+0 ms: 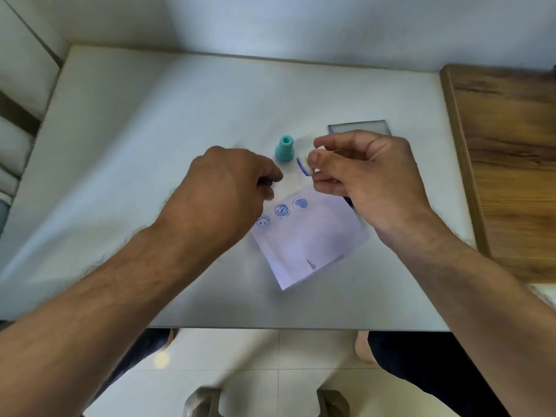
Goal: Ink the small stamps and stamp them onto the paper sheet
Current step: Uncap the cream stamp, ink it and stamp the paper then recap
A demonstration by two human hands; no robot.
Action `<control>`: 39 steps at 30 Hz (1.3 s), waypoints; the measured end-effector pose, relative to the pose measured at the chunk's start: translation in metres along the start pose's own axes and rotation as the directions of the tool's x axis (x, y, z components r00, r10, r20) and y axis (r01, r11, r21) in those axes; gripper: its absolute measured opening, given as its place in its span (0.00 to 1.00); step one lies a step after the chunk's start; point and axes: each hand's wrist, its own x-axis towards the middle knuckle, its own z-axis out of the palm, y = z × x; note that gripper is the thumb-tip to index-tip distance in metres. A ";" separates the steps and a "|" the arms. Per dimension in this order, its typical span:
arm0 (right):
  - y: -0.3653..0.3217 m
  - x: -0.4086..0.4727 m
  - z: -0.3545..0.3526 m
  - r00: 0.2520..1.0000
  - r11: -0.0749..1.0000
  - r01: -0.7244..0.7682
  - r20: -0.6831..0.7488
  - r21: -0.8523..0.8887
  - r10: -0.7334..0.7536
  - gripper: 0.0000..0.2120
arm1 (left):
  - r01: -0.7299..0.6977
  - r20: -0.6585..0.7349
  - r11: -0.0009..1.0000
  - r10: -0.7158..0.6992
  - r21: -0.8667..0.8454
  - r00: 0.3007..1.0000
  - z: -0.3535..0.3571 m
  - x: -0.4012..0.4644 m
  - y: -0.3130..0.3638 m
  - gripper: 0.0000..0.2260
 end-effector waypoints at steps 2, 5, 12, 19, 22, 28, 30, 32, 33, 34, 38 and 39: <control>0.000 0.000 0.000 1.000 0.999 -0.004 -0.010 0.039 0.005 0.08 | -0.084 -0.069 0.994 0.089 0.070 0.994 0.007 0.000 -0.002 0.14; 0.002 -0.001 0.000 1.000 0.997 0.004 -0.019 0.072 -0.002 0.08 | -0.223 -0.139 0.967 0.239 0.121 0.961 0.020 0.002 -0.013 0.15; 0.003 -0.001 0.001 0.999 0.990 0.040 -0.028 0.137 -0.037 0.08 | -0.319 -0.121 0.908 0.362 0.273 0.924 0.037 0.006 -0.026 0.17; 0.004 -0.001 0.002 0.998 0.984 0.057 -0.026 0.171 -0.053 0.08 | -0.329 -0.045 0.849 0.380 0.413 0.924 0.040 0.003 -0.025 0.14; 0.004 -0.002 0.003 0.998 0.983 0.056 -0.023 0.177 -0.053 0.08 | -0.332 -0.048 0.834 0.391 0.441 0.919 0.039 0.003 -0.025 0.13; 0.007 -0.004 0.005 0.999 0.986 0.052 -0.025 0.158 -0.048 0.09 | -0.326 -0.047 0.874 0.365 0.360 0.930 0.037 0.003 -0.024 0.16; 0.007 -0.003 0.005 0.998 0.983 0.052 -0.039 0.176 -0.046 0.10 | -0.322 -0.036 0.900 0.347 0.294 0.937 0.036 0.002 -0.024 0.17; 0.007 -0.003 0.005 0.998 0.976 0.050 -0.049 0.210 -0.040 0.10 | -0.336 -0.055 0.908 0.360 0.249 0.931 0.035 0.001 -0.024 0.17; 0.007 -0.003 0.004 0.998 0.972 0.049 -0.053 0.231 -0.038 0.10 | -0.347 -0.063 0.908 0.370 0.235 0.927 0.035 0.001 -0.023 0.16; 0.007 -0.003 0.004 0.998 0.966 0.049 -0.055 0.252 -0.036 0.10 | -0.356 -0.082 0.909 0.381 0.218 0.921 0.035 0.002 -0.023 0.14; 0.002 -0.003 0.003 0.999 0.919 0.003 -0.048 0.393 0.017 0.12 | -0.257 -0.262 0.953 0.210 -0.161 0.942 0.029 0.003 -0.014 0.12; 0.001 -0.003 0.002 0.998 0.897 -0.016 -0.044 0.441 0.040 0.11 | -0.215 -0.276 0.937 0.137 -0.274 0.951 0.025 0.002 -0.010 0.12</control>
